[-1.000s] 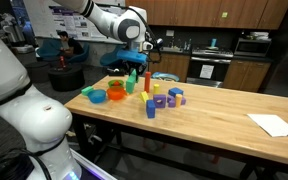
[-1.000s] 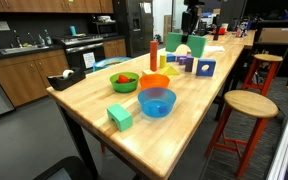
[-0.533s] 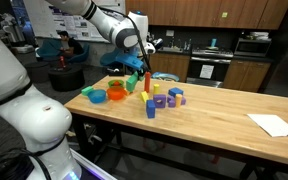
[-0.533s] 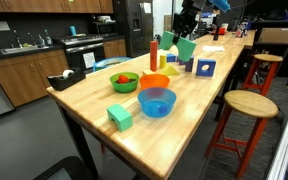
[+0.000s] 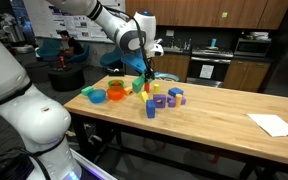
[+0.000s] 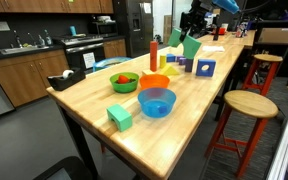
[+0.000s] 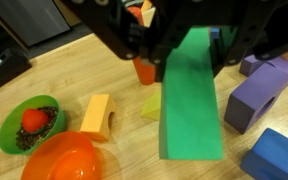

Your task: Move the green arch to the right and closer to the other blocks

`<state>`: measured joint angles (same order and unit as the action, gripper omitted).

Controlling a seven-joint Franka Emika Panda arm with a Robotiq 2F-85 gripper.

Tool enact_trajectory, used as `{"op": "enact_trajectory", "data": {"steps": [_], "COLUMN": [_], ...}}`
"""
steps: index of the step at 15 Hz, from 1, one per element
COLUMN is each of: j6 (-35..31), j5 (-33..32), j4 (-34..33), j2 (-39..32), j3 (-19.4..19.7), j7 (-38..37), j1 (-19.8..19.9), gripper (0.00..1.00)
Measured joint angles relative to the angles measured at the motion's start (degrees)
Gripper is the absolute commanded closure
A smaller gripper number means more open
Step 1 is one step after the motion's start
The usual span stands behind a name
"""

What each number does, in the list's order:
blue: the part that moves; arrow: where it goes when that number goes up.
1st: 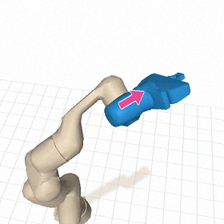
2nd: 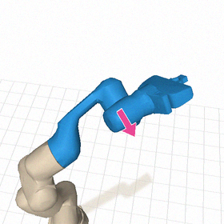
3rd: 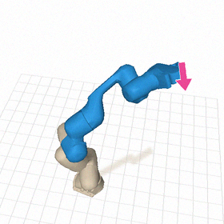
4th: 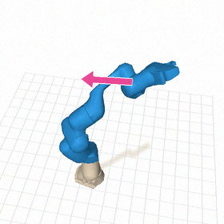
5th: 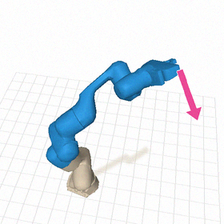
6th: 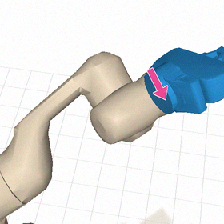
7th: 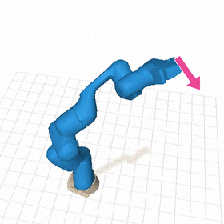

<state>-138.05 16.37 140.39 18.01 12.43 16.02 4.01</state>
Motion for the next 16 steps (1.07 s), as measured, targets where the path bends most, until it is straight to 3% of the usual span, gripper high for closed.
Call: {"op": "enact_trajectory", "data": {"steps": [6,12,16], "j6": [-3.86,-5.44,-1.13], "j5": [-1.67,-13.27,-18.6], "j4": [1.97,2.27,0.91], "j2": [-0.23,-0.59,-0.57], "j3": [-0.06,-5.91,-8.99], "j7": [-4.99,-20.75,-28.2], "j1": [1.27,3.33,3.93], "gripper": [0.84,0.84,0.84]}}
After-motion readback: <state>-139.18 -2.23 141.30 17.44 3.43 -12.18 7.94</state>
